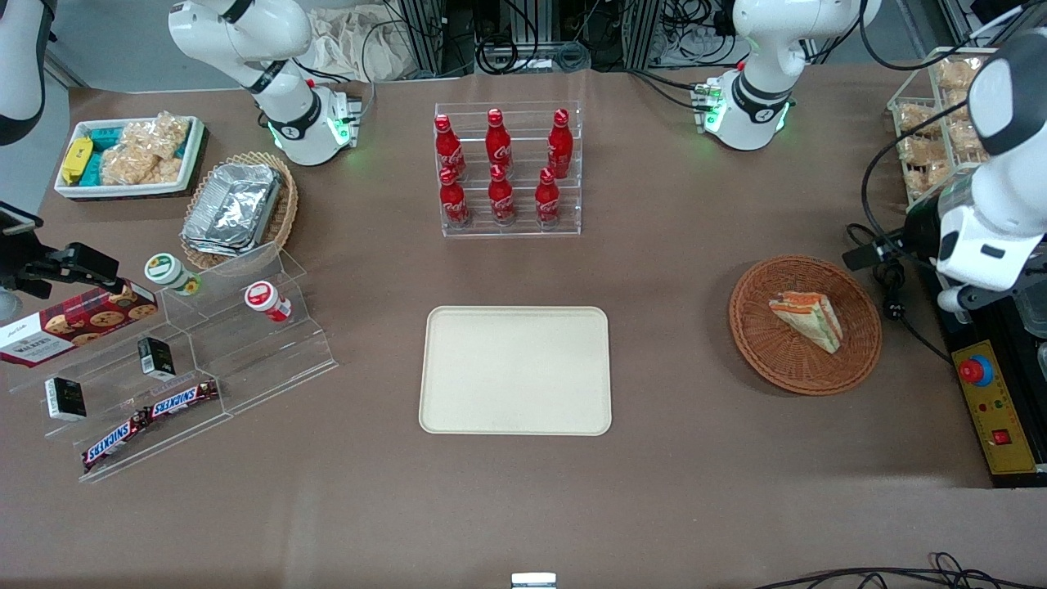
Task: Place sandwich from basket to tray
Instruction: 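Move the left gripper down over the wrapped sandwich in the wicker basket, then close the left gripper on the wrapped sandwich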
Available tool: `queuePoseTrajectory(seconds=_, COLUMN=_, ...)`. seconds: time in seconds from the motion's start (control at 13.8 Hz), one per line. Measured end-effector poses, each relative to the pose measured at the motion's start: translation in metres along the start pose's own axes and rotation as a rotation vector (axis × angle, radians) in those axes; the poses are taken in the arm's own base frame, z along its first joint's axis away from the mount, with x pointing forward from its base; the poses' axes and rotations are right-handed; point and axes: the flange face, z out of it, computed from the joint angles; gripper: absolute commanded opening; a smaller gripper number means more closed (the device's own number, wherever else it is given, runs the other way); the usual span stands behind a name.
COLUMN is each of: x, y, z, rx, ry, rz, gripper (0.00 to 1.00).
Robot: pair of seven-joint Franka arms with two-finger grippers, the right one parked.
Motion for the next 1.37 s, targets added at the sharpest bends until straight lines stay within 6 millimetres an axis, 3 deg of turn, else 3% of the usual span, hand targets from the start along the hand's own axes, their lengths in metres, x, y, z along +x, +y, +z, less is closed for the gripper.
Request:
queuePoseTrajectory(seconds=0.36, x=-0.001, y=0.000, z=0.124, rx=-0.039, ry=0.070, rz=-0.135, gripper=1.00)
queuePoseTrajectory(seconds=0.51, x=-0.003, y=-0.005, z=0.165, rx=-0.041, ry=0.065, rz=-0.200, gripper=1.00)
queuePoseTrajectory(seconds=0.72, x=0.007, y=-0.008, z=0.203, rx=-0.041, ry=0.049, rz=-0.274, gripper=1.00)
queuePoseTrajectory(seconds=1.08, x=0.025, y=-0.018, z=0.246, rx=-0.053, ry=0.057, rz=-0.340, gripper=1.00)
queuePoseTrajectory(seconds=1.16, x=0.026, y=-0.017, z=0.253, rx=-0.055, ry=0.058, rz=-0.343, gripper=0.95)
queuePoseTrajectory(seconds=1.23, x=0.027, y=-0.017, z=0.259, rx=-0.054, ry=0.056, rz=-0.345, gripper=0.73)
queuePoseTrajectory(seconds=1.3, x=0.028, y=-0.016, z=0.264, rx=-0.055, ry=0.056, rz=-0.346, gripper=0.43)
queuePoseTrajectory(seconds=1.37, x=0.029, y=-0.016, z=0.267, rx=-0.058, ry=0.059, rz=-0.347, gripper=0.19)
